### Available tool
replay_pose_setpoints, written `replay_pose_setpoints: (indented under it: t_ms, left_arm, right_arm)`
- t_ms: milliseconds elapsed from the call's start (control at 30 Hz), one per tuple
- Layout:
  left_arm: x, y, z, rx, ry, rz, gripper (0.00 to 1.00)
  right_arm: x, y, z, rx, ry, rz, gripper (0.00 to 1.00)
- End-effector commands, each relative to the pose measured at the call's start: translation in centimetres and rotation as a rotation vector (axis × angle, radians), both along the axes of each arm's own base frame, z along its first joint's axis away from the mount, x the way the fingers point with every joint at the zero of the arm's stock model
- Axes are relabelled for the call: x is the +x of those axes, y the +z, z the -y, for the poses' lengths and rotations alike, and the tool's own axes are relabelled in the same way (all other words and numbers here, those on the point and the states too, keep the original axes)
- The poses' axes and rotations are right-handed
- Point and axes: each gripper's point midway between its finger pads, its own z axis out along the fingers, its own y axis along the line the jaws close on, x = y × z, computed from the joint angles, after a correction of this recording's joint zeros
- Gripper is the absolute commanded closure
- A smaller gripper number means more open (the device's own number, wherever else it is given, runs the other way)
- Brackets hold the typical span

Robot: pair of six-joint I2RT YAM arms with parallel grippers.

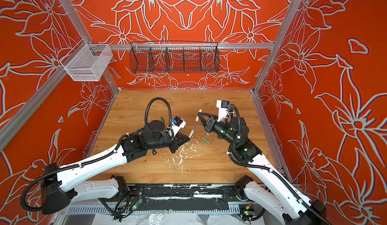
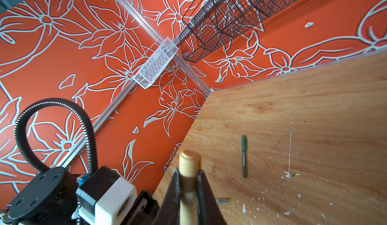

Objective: Insert the pens into the pen caps
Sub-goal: 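Bring the tan cap down over the pen nib with the right gripper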

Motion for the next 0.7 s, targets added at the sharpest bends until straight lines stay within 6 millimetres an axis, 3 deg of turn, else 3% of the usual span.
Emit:
replay_pose_setpoints:
  t_ms: [0,667]
  left_arm:
    - [-0.32,0.84,-0.01,-0.015,-0.01,0.024,1.0]
    - [-0.5,0.93,-0.16,-0.017,-0.013,0.024,1.0]
  right_arm:
    - [-0.16,0.14,0.07,-0.005,0.004,0.011,1.0]
    - [0.45,-0.31,0.77,-0.019,-0.051,0.014,1.0]
